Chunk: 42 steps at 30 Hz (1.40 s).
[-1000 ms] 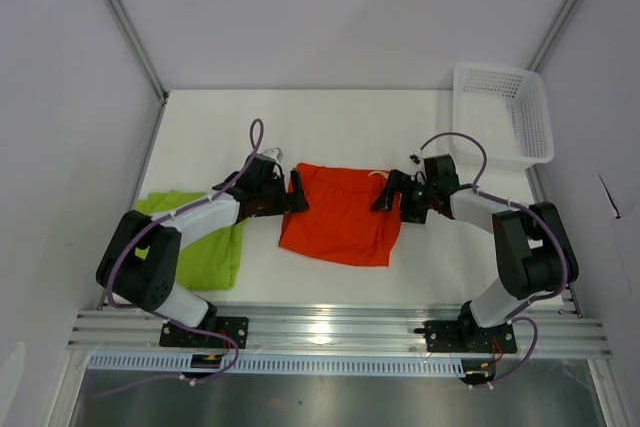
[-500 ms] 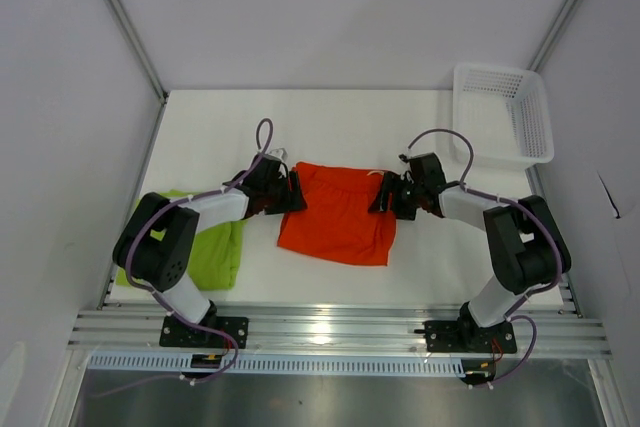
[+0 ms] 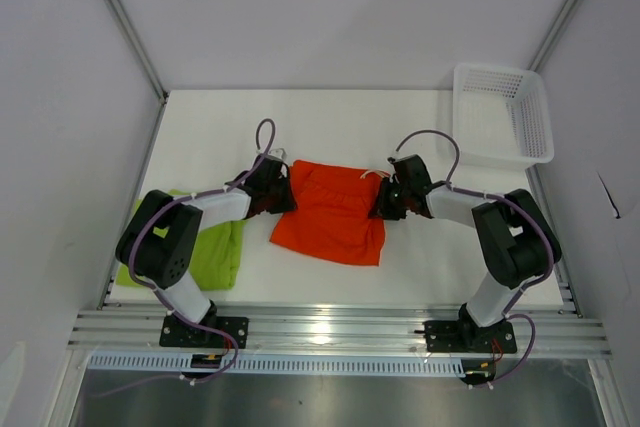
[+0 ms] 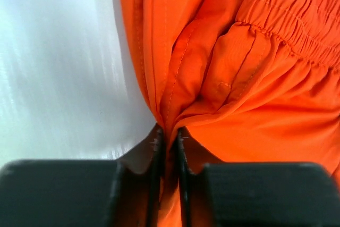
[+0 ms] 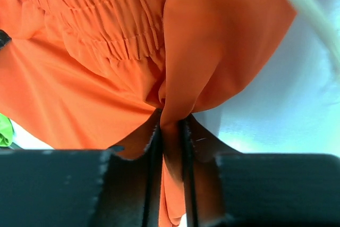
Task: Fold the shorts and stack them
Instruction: Neatly place the folded shorts to the corner
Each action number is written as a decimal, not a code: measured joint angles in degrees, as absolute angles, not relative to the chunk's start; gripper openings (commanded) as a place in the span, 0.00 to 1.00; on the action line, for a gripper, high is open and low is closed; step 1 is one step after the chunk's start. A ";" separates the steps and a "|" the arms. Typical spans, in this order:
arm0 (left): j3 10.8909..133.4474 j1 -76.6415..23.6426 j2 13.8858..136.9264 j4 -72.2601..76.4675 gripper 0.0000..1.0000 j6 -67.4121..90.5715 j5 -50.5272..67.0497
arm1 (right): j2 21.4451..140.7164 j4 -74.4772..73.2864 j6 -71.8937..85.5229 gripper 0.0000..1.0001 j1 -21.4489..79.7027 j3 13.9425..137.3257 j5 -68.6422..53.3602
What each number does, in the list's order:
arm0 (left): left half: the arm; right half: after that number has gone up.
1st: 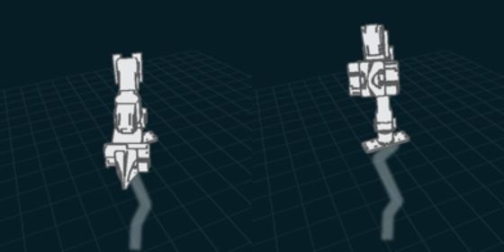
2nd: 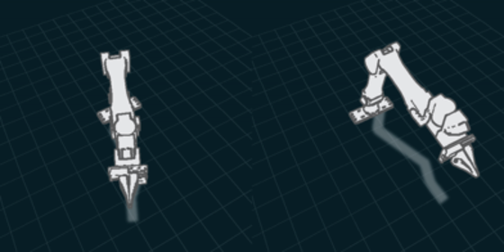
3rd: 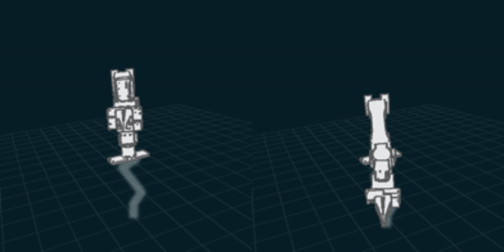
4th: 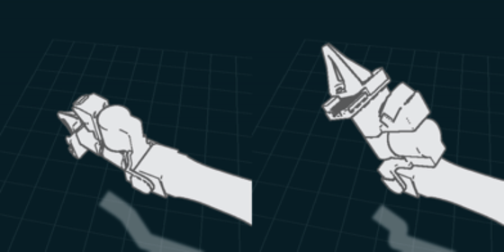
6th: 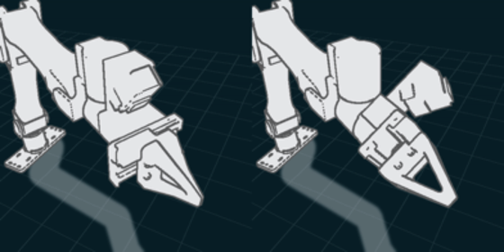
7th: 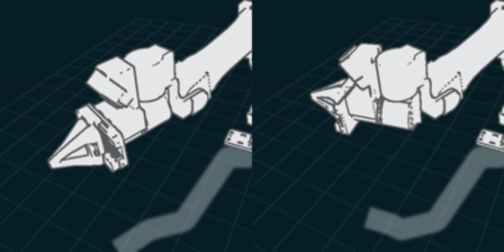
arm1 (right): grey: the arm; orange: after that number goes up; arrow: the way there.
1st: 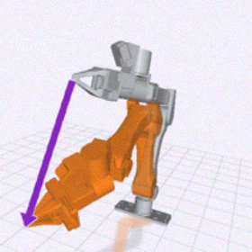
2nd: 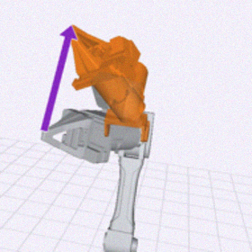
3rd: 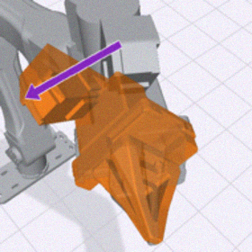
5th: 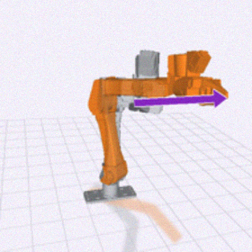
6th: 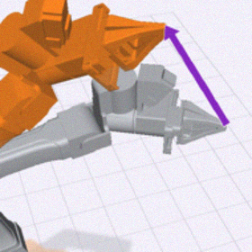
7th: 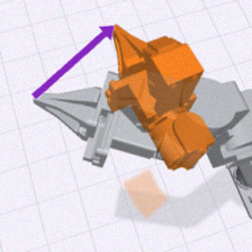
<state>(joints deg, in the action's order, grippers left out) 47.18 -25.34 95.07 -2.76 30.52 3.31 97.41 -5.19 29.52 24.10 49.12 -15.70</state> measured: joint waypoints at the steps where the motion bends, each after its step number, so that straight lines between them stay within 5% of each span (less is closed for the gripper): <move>1: 47.33 -25.69 95.11 -2.87 0.06 30.61 2.76 | 97.49 -5.13 29.89 0.10 24.80 49.21 -15.03; 3: 48.18 -26.57 95.18 -3.95 0.00 30.57 0.82 | 97.56 -4.95 30.46 0.00 26.26 49.34 -13.63; 14: 52.12 -29.69 89.80 -16.67 0.00 30.85 -8.95 | 93.78 -8.08 34.37 0.00 33.82 50.57 -6.28; 24: 57.36 -27.27 73.91 -34.22 0.00 33.01 -15.25 | 93.03 -12.95 36.07 0.00 45.36 67.16 -3.20; 42: 62.00 13.39 61.04 -54.81 0.00 26.02 -16.91 | 121.03 -15.14 40.36 0.00 65.34 104.12 3.25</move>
<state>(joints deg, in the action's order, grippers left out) 62.00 13.39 61.04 -54.81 26.02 -16.91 121.03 -15.14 40.36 65.34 104.12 3.25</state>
